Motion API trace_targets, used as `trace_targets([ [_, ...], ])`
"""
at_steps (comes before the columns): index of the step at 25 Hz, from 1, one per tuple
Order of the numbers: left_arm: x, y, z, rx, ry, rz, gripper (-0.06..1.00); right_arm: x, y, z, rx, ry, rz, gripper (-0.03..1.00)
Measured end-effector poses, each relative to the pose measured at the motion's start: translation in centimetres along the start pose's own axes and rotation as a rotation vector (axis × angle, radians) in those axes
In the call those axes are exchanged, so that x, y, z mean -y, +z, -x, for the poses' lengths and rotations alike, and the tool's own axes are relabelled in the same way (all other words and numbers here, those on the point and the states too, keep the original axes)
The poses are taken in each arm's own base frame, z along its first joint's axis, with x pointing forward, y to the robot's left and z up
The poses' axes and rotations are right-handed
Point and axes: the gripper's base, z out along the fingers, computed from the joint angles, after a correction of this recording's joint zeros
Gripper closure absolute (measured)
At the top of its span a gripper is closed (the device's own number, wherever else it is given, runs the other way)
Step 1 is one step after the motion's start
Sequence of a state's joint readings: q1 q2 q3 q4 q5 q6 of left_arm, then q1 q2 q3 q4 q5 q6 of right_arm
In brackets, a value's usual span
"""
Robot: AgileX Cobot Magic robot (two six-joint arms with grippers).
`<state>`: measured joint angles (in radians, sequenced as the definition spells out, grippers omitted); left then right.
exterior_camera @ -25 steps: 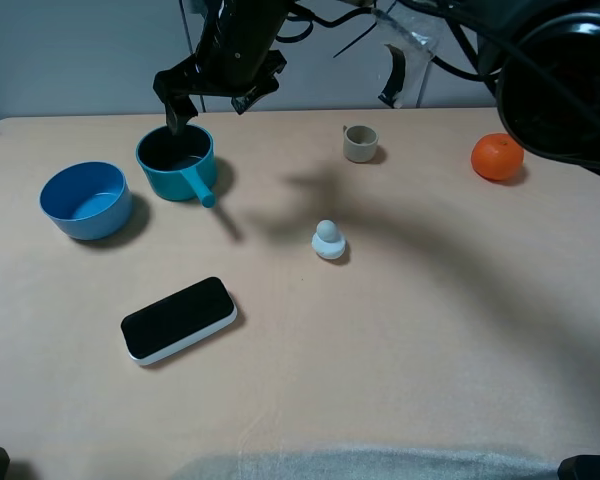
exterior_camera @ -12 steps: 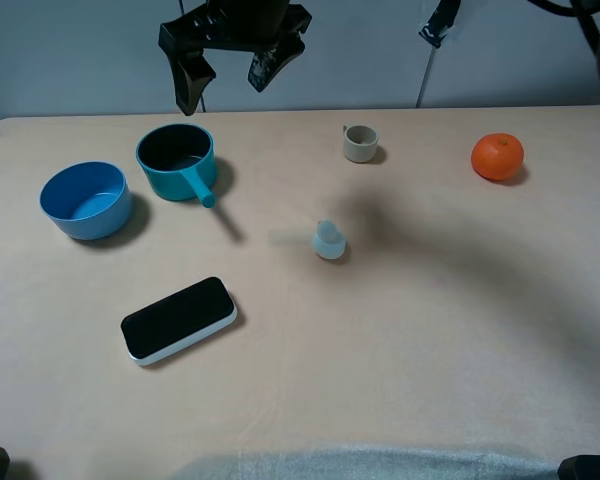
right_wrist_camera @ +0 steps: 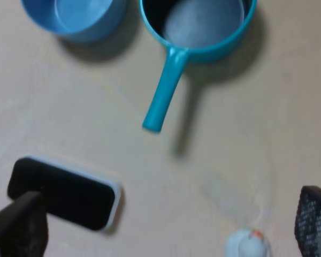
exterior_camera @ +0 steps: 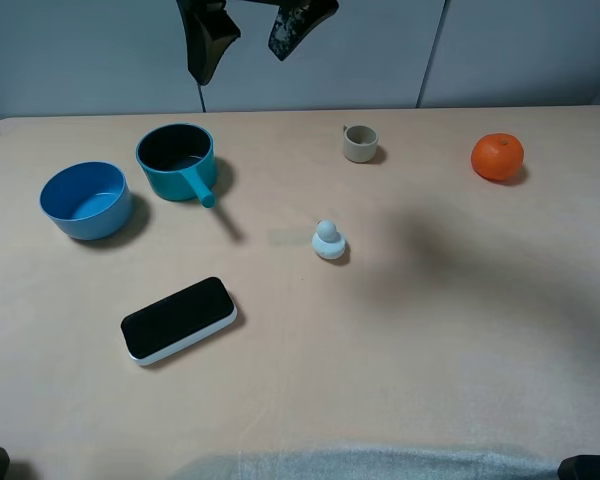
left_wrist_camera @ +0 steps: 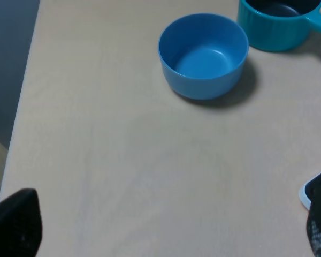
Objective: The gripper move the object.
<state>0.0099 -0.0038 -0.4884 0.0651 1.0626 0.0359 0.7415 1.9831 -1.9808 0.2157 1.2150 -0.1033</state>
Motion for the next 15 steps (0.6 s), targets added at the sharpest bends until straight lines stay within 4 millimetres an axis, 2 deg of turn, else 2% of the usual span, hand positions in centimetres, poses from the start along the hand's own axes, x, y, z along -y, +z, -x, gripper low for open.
trace_targets([
  [15, 0.0, 0.0, 0.0, 0.000, 0.000, 0.000, -0.05, -1.5, -9.3, -6.3, 0.061, -0.043, -0.069, 0.28],
])
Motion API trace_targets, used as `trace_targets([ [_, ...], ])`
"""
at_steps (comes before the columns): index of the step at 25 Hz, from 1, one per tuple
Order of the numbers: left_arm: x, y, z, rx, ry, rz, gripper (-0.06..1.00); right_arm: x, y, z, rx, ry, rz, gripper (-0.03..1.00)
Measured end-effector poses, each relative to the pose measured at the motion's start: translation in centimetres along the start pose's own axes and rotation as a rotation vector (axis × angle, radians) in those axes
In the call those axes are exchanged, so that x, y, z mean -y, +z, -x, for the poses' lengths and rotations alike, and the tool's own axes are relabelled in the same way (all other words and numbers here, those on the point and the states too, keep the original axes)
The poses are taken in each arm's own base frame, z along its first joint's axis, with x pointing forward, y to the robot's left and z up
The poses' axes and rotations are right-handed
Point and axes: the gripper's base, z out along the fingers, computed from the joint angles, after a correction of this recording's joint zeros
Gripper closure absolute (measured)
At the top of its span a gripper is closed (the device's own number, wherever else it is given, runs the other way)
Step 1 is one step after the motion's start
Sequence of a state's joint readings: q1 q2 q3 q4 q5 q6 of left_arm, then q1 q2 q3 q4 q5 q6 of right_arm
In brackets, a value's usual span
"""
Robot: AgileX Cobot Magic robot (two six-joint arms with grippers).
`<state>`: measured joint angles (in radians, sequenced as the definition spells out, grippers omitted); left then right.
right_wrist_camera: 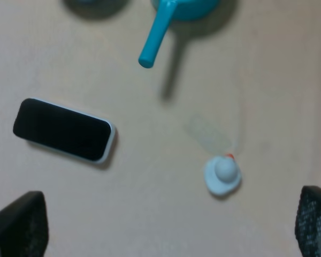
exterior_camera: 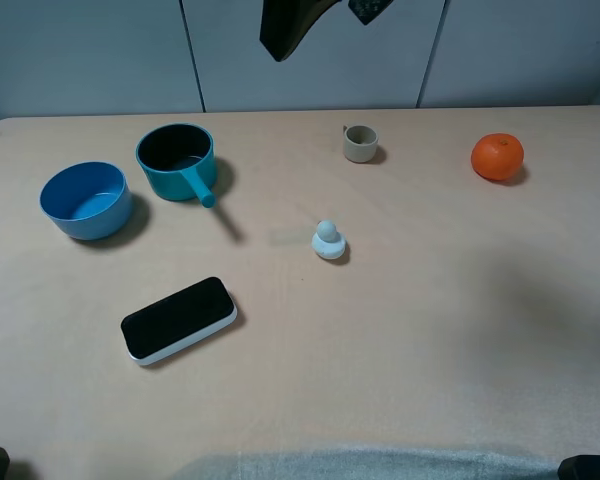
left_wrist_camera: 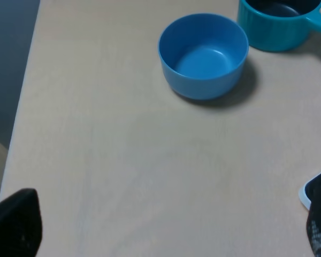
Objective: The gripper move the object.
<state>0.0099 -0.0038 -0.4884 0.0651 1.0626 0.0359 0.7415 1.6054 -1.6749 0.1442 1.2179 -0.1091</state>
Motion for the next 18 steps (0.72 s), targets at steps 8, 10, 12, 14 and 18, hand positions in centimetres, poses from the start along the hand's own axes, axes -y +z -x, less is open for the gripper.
trace_targets([
  [8, 0.0, 0.0, 0.0, 0.000, 0.000, 0.000, -0.05, -0.5, -4.9, -3.4, 0.072, -0.023, -0.042, 0.28],
  [10, 0.0, 0.0, 0.0, 0.000, 0.000, 0.000, -0.05, -0.7, -5.9, -4.6, 0.082, -0.027, -0.052, 0.28],
  [12, 0.0, 0.0, 0.0, 0.000, 0.000, 0.000, -0.05, -0.7, -6.4, -6.0, 0.078, -0.032, -0.068, 0.28],
  [14, 0.0, 0.0, 0.0, 0.000, 0.000, 0.000, -0.05, -0.6, -7.0, -7.4, 0.078, -0.031, -0.088, 0.28],
  [18, 0.0, 0.0, 0.0, 0.000, 0.000, 0.000, -0.05, -0.4, -7.9, -10.4, 0.075, -0.014, -0.140, 0.28],
])
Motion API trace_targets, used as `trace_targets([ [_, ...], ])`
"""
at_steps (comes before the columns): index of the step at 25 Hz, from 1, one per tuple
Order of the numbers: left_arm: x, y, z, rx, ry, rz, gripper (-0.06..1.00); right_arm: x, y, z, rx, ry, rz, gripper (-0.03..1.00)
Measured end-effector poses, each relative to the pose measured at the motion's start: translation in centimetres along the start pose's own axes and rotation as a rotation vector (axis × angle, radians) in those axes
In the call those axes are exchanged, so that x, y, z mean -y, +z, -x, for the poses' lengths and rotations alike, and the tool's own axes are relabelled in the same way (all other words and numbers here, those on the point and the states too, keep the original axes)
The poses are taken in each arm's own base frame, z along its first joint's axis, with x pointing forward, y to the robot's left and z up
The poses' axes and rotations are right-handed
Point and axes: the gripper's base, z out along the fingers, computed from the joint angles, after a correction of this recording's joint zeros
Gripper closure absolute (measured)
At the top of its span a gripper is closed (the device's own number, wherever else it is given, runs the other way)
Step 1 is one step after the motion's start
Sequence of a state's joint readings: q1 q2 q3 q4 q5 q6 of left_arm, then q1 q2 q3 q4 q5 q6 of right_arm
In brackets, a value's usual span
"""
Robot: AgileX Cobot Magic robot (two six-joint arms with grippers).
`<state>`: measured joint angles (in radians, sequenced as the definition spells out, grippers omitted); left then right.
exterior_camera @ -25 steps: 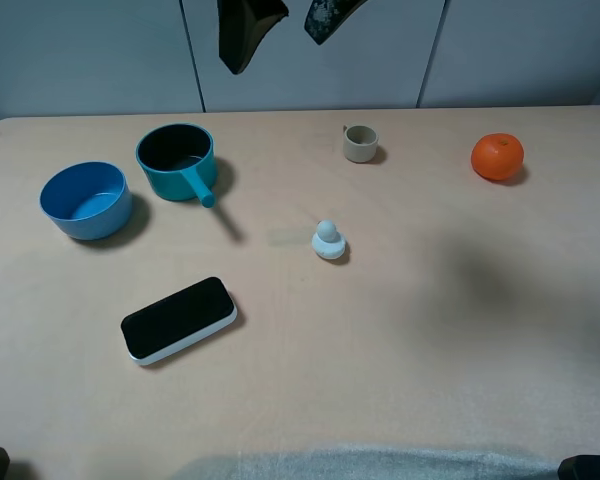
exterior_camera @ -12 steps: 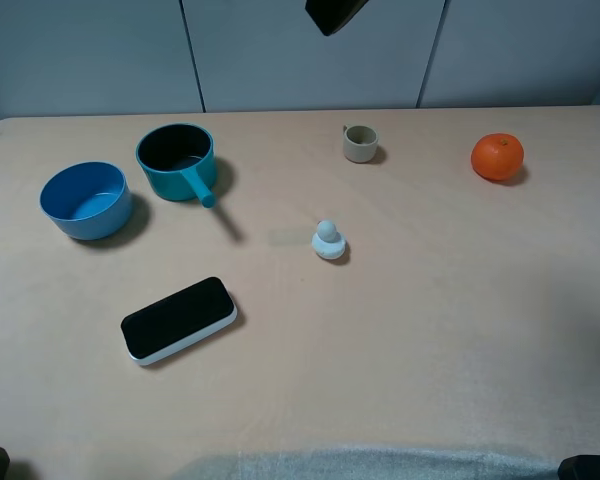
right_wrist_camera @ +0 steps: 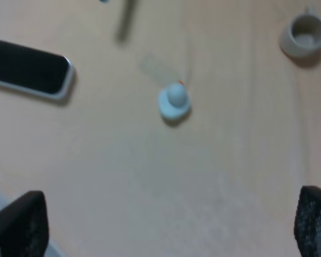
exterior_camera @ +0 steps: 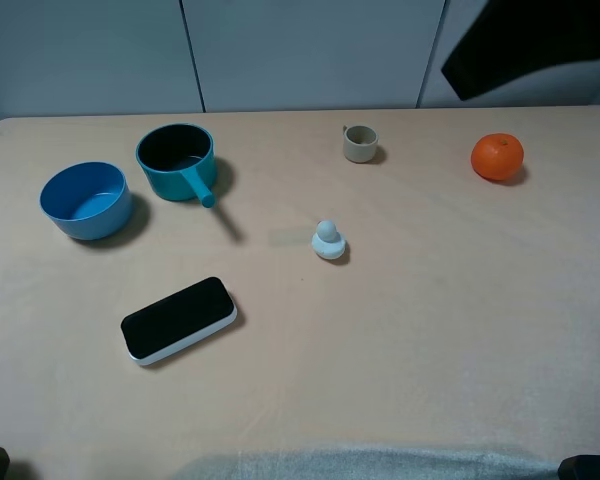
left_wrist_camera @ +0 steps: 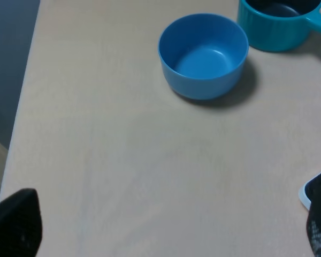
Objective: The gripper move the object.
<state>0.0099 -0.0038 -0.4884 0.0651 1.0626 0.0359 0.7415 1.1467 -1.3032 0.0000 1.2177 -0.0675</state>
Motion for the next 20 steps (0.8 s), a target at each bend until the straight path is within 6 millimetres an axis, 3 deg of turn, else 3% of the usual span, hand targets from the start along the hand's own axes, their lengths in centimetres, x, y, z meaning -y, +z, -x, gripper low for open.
trace_targets([
  [9, 0.0, 0.0, 0.0, 0.000, 0.000, 0.000, -0.05, 0.3, -2.6, -6.4, 0.048, 0.042, -0.057, 0.28],
  [14, 0.0, 0.0, 0.0, 0.000, 0.000, 0.000, -0.05, 2.0, -4.3, -10.3, 0.100, 0.204, -0.180, 0.28],
  [20, 0.0, 0.0, 0.0, 0.000, 0.000, 0.000, -0.05, 1.4, -6.3, -15.8, 0.238, 0.367, -0.356, 0.28],
])
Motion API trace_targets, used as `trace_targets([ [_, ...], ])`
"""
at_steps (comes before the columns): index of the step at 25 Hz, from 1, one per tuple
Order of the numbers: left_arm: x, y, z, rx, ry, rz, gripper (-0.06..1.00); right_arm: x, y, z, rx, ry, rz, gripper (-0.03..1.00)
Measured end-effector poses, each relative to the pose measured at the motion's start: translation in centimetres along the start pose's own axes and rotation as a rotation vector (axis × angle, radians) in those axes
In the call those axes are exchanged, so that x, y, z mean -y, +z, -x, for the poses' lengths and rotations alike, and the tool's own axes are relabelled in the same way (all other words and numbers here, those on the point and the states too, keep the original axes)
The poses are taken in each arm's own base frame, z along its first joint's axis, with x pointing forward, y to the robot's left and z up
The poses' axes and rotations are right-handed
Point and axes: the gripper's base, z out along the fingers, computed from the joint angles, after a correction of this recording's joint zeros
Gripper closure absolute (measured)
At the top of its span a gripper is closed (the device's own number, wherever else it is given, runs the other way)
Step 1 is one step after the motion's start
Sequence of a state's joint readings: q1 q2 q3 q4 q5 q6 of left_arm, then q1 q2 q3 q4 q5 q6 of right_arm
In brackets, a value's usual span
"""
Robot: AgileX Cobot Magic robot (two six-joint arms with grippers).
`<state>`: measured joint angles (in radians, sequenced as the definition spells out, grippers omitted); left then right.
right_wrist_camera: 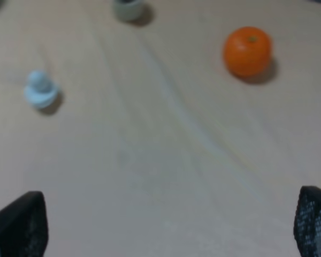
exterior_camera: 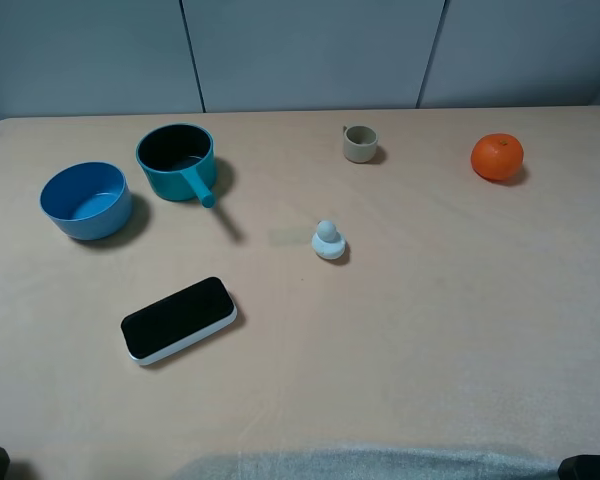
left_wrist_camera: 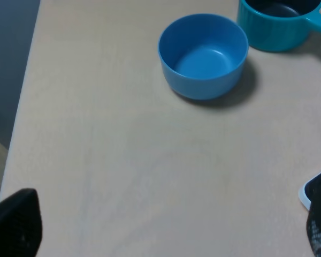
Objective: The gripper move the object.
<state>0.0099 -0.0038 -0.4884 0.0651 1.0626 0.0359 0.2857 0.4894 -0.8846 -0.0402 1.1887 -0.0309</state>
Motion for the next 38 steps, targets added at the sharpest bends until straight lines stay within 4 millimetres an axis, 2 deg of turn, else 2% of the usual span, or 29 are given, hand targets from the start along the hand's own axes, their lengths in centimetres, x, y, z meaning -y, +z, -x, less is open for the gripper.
trace_targets([
  [8, 0.0, 0.0, 0.0, 0.000, 0.000, 0.000, -0.05, -0.3, -1.7, -5.8, 0.166, 0.112, -0.136, 0.28],
  [11, 0.0, 0.0, 0.0, 0.000, 0.000, 0.000, -0.05, -0.7, -1.7, -7.4, 0.239, 0.121, -0.148, 0.28],
  [16, 0.0, 0.0, 0.0, 0.000, 0.000, 0.000, -0.05, -1.1, -0.7, -9.5, 0.281, 0.126, -0.143, 0.28],
  [22, 0.0, 0.0, 0.0, 0.000, 0.000, 0.000, -0.05, -1.0, 1.3, -10.2, 0.242, 0.143, -0.159, 0.28],
  [38, 0.0, 0.0, 0.0, 0.000, 0.000, 0.000, -0.05, -1.0, 1.3, -10.2, 0.249, 0.142, -0.159, 0.28],
])
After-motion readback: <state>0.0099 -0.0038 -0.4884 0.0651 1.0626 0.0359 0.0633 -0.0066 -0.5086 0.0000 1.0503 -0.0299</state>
